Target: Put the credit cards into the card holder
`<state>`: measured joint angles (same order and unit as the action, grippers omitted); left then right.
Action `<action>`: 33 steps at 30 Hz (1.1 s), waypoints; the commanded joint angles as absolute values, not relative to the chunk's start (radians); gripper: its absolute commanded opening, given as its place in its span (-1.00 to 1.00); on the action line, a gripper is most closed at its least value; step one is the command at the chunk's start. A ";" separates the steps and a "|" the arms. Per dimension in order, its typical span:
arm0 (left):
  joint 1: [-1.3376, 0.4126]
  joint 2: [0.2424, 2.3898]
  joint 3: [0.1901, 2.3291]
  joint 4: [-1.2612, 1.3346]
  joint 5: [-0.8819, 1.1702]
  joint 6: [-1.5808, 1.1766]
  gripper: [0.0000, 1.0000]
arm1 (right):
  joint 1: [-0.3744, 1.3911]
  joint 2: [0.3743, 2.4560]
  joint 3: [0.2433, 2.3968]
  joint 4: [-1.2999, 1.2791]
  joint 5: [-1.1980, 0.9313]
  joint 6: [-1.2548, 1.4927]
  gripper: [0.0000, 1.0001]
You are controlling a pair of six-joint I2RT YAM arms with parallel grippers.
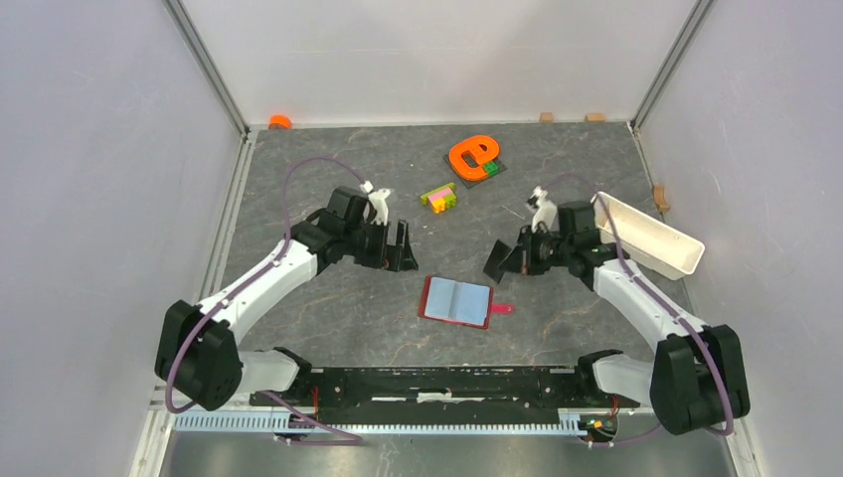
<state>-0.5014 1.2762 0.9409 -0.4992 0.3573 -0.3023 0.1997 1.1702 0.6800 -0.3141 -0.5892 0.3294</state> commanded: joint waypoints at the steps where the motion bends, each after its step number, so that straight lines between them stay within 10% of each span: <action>1: -0.506 1.336 0.875 -0.459 0.491 -0.384 0.91 | 0.290 1.227 0.622 -0.224 -0.715 0.432 -1.00; 33: -0.592 1.666 0.930 -0.442 0.517 -0.429 0.35 | 0.449 1.506 0.516 0.087 -0.785 0.708 -1.00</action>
